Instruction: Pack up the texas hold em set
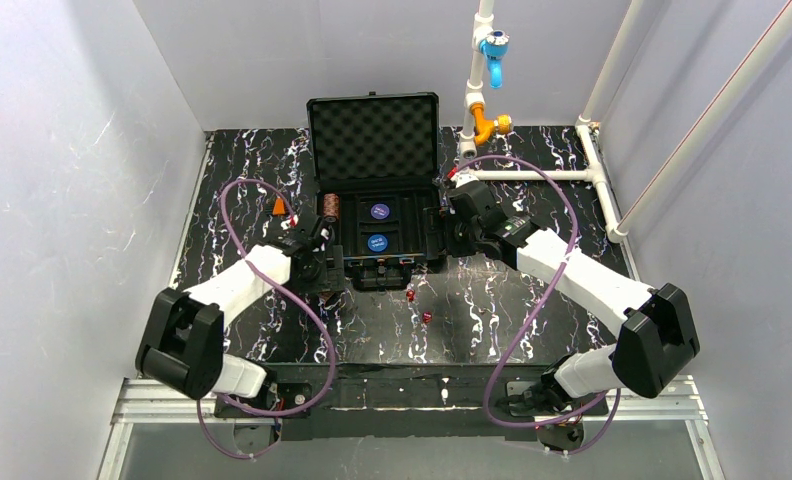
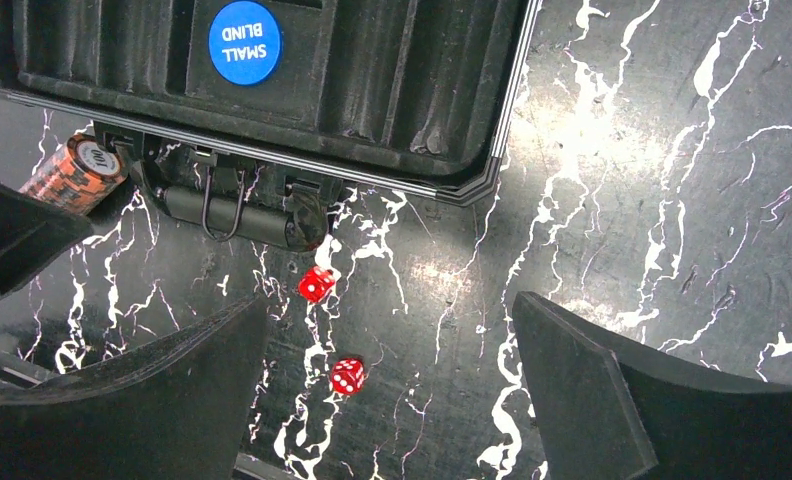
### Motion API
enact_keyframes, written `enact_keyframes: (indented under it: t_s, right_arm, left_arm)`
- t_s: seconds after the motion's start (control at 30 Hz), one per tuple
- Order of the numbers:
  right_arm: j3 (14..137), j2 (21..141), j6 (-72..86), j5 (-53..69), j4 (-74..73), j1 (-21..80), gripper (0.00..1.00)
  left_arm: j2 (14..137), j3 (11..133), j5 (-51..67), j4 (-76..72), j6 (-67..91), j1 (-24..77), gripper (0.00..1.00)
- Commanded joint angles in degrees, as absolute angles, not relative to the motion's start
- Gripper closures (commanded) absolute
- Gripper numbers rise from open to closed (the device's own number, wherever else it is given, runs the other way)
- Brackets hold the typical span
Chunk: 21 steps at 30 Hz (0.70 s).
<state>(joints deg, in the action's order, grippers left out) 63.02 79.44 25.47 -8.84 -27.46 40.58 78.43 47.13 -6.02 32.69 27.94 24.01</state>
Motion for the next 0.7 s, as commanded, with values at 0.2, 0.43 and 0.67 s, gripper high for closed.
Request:
enact_keyframes:
  t_s: [0.2,0.43,0.67]
  right_arm:
    - [62.06,77.14,24.79,-9.18,-27.52,40.35,0.00]
    - [61.44,77.38,24.75,-9.58,-27.78,40.25,0.00]
    - [61.80,78.12,24.65,-10.46,-28.32,40.08,0.00]
  left_arm:
    - [86.50,50.52,-8.02,29.90,25.17,25.11,0.07]
    - [89.87,50.62,-6.68,28.06,24.61,25.46,0.15]
    - [91.10,50.24,-3.89,27.29,25.93,26.79,0.32]
